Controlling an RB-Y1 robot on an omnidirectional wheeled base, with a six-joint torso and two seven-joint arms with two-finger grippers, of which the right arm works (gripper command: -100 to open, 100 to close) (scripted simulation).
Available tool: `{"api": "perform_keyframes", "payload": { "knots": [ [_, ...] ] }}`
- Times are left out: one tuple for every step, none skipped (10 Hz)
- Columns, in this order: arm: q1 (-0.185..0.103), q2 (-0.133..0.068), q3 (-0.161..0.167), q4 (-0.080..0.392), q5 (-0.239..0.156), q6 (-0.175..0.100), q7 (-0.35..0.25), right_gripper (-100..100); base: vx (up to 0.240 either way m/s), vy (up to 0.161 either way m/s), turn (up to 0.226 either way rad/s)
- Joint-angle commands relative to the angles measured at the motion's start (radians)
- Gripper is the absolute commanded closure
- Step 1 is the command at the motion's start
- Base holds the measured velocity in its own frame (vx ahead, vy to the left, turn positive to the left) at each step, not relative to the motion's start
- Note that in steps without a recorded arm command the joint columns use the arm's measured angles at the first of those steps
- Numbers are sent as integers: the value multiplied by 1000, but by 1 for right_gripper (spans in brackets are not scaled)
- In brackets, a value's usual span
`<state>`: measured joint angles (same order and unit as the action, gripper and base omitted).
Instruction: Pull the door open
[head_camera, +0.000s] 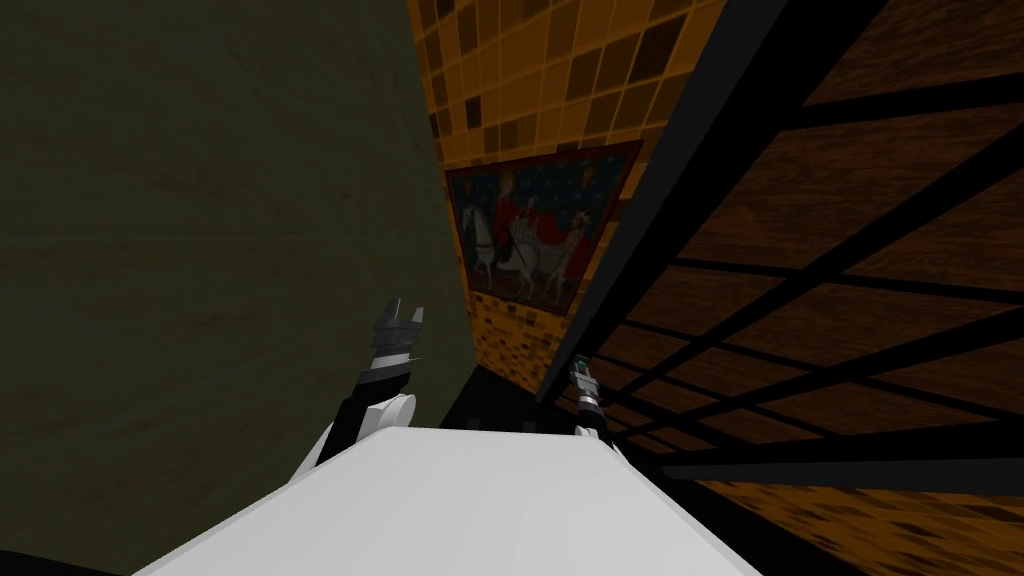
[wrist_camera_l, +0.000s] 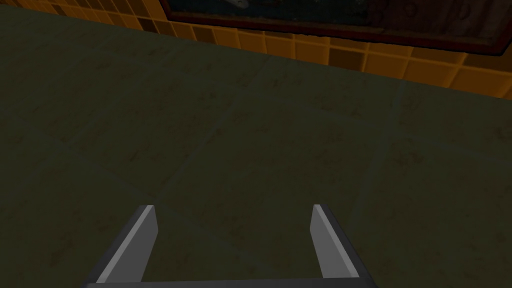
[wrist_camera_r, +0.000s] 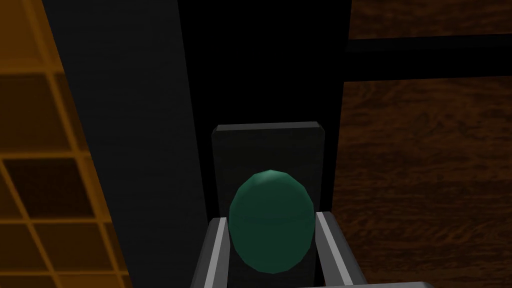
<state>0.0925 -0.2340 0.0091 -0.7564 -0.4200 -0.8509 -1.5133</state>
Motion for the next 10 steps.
{"api": "perform_keyframes", "payload": {
  "knots": [
    [16,-10,10,-1,4,1,-16,100,-188,9,75],
    [22,-20,19,-4,8,-4,-31,100,-197,10,125],
    [27,-31,29,-7,13,-9,-47,100,-193,10,126],
    [32,-43,40,-11,18,-15,-64,100,-209,6,145],
    [36,-54,51,-16,22,-21,-80,100,-193,-9,132],
    [40,-64,60,-20,27,-27,-96,100,-195,5,115],
    [44,-77,73,-26,32,-34,-115,100,-236,-26,126],
    [46,-85,81,-30,36,-39,-128,100,-239,-50,135],
    [51,-78,74,-35,32,-24,-115,100,-99,-19,41],
    [66,-93,95,-36,45,-40,-139,100,-150,-7,133]
  ]
}}
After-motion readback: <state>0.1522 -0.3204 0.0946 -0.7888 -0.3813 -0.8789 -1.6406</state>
